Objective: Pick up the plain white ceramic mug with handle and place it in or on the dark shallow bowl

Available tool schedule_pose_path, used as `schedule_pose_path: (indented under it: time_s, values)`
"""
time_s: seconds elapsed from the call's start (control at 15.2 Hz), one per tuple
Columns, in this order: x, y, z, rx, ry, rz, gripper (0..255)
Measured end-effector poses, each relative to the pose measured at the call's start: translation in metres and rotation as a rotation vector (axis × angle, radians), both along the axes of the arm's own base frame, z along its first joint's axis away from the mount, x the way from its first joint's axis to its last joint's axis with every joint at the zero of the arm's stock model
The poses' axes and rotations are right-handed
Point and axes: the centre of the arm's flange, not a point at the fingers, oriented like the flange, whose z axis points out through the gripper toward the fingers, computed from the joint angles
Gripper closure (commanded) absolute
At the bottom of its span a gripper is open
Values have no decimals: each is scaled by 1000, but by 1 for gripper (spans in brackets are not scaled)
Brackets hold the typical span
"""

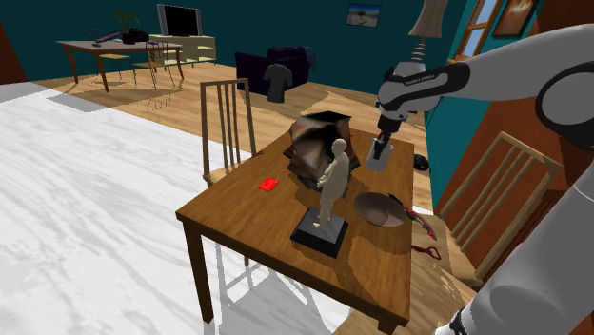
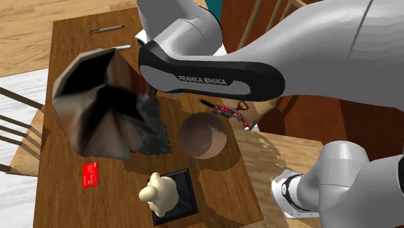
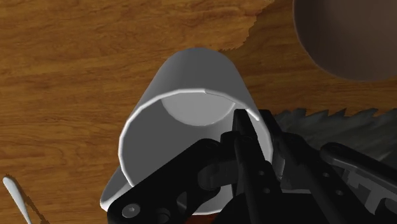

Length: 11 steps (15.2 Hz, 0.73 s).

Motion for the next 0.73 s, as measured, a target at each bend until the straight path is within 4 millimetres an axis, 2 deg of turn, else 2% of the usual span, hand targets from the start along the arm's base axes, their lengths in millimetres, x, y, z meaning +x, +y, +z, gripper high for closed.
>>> schedule_pose_path:
  time_s: [0.13, 0.26, 0.73]
  values:
    - [0, 1, 10, 0, 0, 0, 255]
    - [-9, 12, 18, 1, 0, 0, 255]
    - [-68, 83, 30, 1, 1, 1, 255]
